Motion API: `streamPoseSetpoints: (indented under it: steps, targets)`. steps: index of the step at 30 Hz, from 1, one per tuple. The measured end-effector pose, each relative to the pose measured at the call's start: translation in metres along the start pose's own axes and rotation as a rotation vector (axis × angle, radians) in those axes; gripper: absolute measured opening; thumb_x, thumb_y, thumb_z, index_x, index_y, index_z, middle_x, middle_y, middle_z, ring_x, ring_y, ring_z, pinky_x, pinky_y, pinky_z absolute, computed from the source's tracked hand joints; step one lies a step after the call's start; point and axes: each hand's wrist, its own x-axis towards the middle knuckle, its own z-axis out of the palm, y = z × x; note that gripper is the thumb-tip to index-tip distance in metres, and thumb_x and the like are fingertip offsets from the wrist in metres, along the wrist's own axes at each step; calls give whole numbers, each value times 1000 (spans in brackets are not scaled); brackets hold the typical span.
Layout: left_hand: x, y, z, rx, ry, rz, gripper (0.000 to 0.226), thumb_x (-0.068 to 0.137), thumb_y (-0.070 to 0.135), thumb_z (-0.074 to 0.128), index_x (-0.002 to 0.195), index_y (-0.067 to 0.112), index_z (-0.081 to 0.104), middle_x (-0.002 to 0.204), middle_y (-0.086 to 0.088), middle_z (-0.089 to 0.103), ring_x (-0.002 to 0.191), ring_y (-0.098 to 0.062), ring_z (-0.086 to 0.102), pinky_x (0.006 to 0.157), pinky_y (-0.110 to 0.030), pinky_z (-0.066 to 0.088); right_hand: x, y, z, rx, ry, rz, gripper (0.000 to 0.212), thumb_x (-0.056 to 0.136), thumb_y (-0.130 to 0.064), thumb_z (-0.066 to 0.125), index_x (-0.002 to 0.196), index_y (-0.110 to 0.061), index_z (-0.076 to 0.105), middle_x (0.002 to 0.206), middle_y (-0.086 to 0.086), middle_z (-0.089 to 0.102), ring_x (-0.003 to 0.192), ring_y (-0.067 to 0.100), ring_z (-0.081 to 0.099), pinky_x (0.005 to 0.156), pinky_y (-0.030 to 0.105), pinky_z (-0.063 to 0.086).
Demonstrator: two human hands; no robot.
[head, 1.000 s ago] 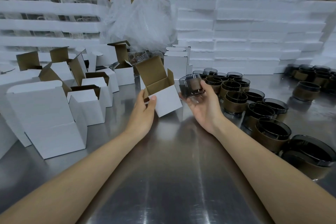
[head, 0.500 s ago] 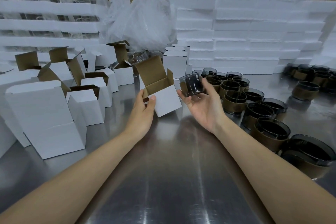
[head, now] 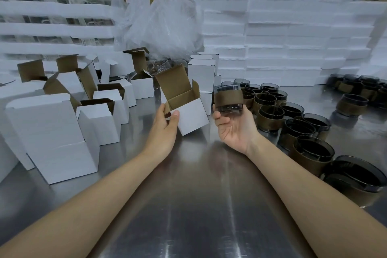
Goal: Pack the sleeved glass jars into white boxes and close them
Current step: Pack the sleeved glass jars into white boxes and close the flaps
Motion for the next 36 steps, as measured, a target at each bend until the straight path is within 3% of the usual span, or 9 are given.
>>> streamPoseSetpoints:
  steps: [8,12,14,16,20,23,26,31,36]
  targets:
    - [-2,2,0,-13,-7,-4,41,100,45,36,139,33,29,135,4,53,120,-19,54,105,-45,42,1,-1,-2,11,-29,27,51,100,-35,28,89,4,59,61,14,58,37,10,52,33,12,40]
    - [-1,2,0,-15,-3,-7,39,101,44,36,138,36,28,135,6,52,121,-18,53,105,-42,42,0,2,2,53,-15,-69,49,101,-34,35,105,8,61,96,27,65,63,23,66,43,16,48]
    - [-1,2,1,0,12,-22,48,100,45,36,145,32,25,140,3,49,123,-21,52,107,-45,40,1,2,3,69,0,-98,48,102,-35,36,120,4,56,107,24,61,75,28,66,47,16,47]
    - [-1,1,1,31,22,-29,53,100,46,36,148,29,23,144,1,46,126,-25,50,108,-47,38,2,2,3,50,42,-130,45,103,-36,34,127,-1,52,107,19,61,76,29,66,47,14,42]
    - [0,2,-1,60,33,-19,55,100,46,36,149,26,24,147,-3,42,130,-29,46,109,-49,36,3,4,4,39,88,-172,57,102,-48,29,117,0,56,111,22,60,69,25,67,47,15,43]
    - [-2,4,-2,92,49,-14,58,100,46,36,151,25,20,151,0,36,132,-27,44,110,-48,35,1,2,7,15,79,-217,70,86,-63,46,122,-4,55,109,17,59,76,23,61,52,17,47]
    - [-3,5,-2,67,71,4,56,101,41,38,151,23,21,151,-1,33,132,-25,43,109,-47,37,-1,1,9,-5,69,-224,60,74,-47,65,115,-5,55,95,13,56,70,15,55,49,12,40]
    - [-5,7,-3,78,99,28,55,100,39,41,149,23,23,149,-1,38,123,-15,47,108,-38,38,-3,3,11,-14,36,-190,60,80,-50,59,112,0,54,96,17,62,68,15,54,49,14,39]
    - [-5,7,-2,69,104,29,54,100,39,42,148,23,23,148,1,39,130,-16,41,107,-31,35,-1,3,9,-13,21,-266,53,88,-44,55,118,-2,56,104,14,62,88,24,61,66,20,52]
